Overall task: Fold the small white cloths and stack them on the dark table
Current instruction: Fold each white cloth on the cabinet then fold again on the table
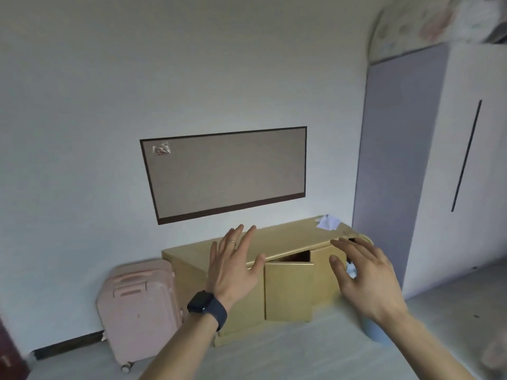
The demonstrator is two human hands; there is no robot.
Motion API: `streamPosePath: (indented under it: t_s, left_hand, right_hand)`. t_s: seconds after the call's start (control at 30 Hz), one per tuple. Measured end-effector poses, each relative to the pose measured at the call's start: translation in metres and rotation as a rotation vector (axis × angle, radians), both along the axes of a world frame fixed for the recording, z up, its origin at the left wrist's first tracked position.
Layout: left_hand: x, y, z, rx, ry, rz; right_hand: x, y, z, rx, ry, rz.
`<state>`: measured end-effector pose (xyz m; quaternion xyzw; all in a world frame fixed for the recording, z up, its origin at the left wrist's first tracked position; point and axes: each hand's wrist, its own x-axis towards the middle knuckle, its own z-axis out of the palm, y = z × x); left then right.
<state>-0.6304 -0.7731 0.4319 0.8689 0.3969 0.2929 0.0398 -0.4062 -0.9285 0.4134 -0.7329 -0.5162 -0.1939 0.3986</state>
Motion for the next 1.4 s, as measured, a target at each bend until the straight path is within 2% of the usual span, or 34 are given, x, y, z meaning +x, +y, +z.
streamPosePath:
  t_s: [0.3, 0.6, 0.83, 1.07, 1.4]
  left_hand:
    - [0.187, 0.149, -0.021, -0.023, 0.029, -0.037]
    - [0.317, 0.297, -0.064, -0.067, 0.047, -0.031]
    - [0.423, 0.435, -0.113, -0.150, 0.070, -0.047]
    - [0.515, 0.545, -0.174, -0.314, 0.179, -0.063]
    - [0.647, 0.663, -0.291, -0.520, 0.393, -0.032]
  right_hand:
    - [0.194, 0.146, -0.012, -0.101, 0.024, -0.035]
    - [0.338, 0.292, -0.042, -0.157, 0.110, -0.039]
    - [0.434, 0.426, -0.093, -0.228, 0.232, -0.065]
    - [0.515, 0.528, -0.144, -0.328, 0.360, -0.083]
    - [0.661, 0.659, -0.288, -0.722, 0.573, -0.082]
